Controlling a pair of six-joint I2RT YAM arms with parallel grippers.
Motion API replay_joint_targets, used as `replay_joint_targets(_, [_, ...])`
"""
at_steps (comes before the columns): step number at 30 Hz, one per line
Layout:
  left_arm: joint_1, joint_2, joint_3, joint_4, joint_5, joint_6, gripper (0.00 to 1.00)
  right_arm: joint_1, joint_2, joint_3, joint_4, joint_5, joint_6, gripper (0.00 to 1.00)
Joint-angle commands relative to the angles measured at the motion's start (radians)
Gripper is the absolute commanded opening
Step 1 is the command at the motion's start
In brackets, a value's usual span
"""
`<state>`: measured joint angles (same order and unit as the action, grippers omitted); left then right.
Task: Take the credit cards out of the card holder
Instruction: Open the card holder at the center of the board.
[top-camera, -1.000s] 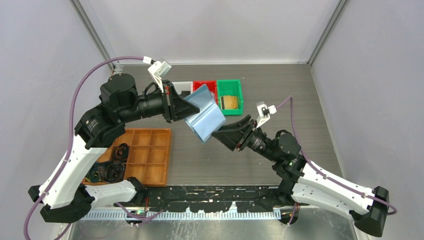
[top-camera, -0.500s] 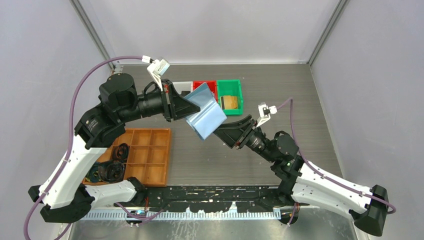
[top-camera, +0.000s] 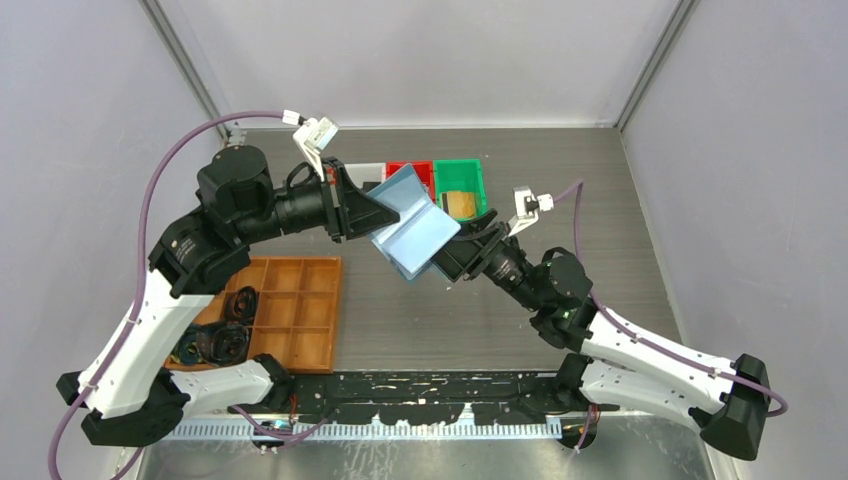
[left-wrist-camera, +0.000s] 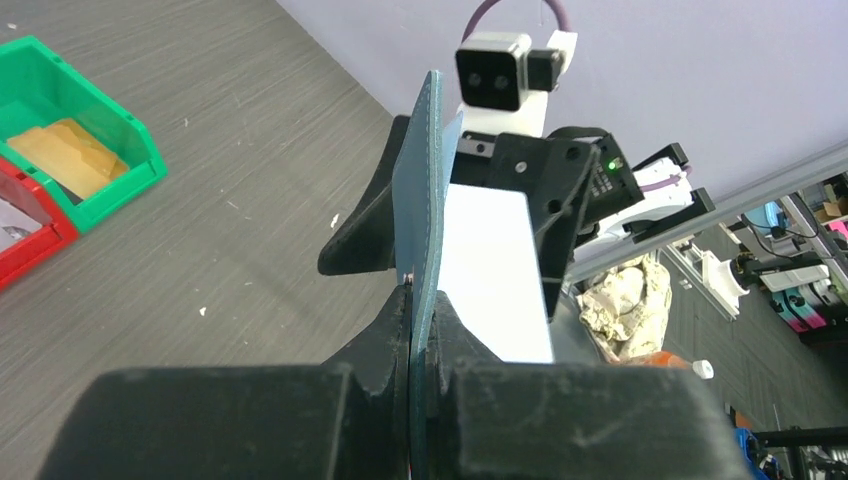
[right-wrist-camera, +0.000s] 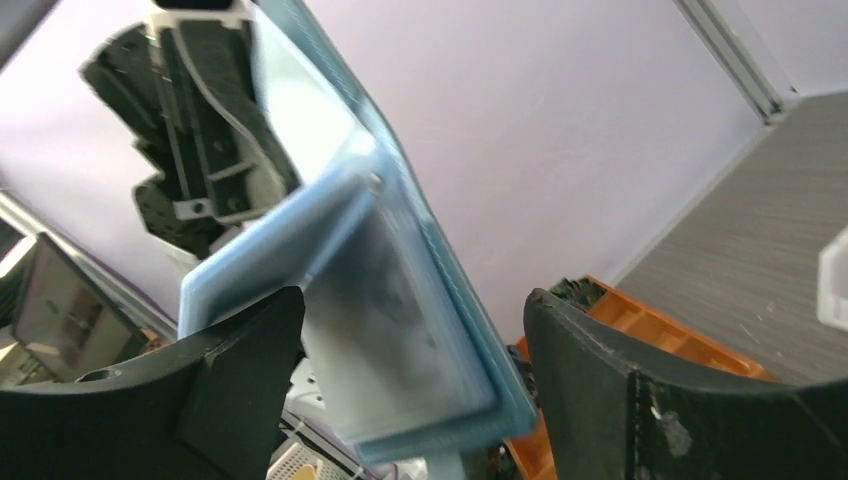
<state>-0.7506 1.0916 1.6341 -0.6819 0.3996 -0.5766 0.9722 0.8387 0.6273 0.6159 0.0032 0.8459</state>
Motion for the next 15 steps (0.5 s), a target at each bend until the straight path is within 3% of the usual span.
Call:
replay_joint_targets(1, [0.003, -0.023, 0.021, 0.067, 0.035, -0.003, 0.00, 0.002, 0.025, 0.100, 0.134, -0.074, 0.011, 0.87])
replay_joint_targets(8, [0.004, -0.028, 0.001, 0.066, 0.113, 0.013, 0.00, 0.003, 0.101, 0.169, 0.119, -0.137, 0.046, 0.82])
replay_joint_targets(15, [0.003, -0.043, -0.022, 0.045, 0.202, 0.065, 0.00, 0.003, 0.106, 0.201, 0.078, -0.160, 0.064, 0.57])
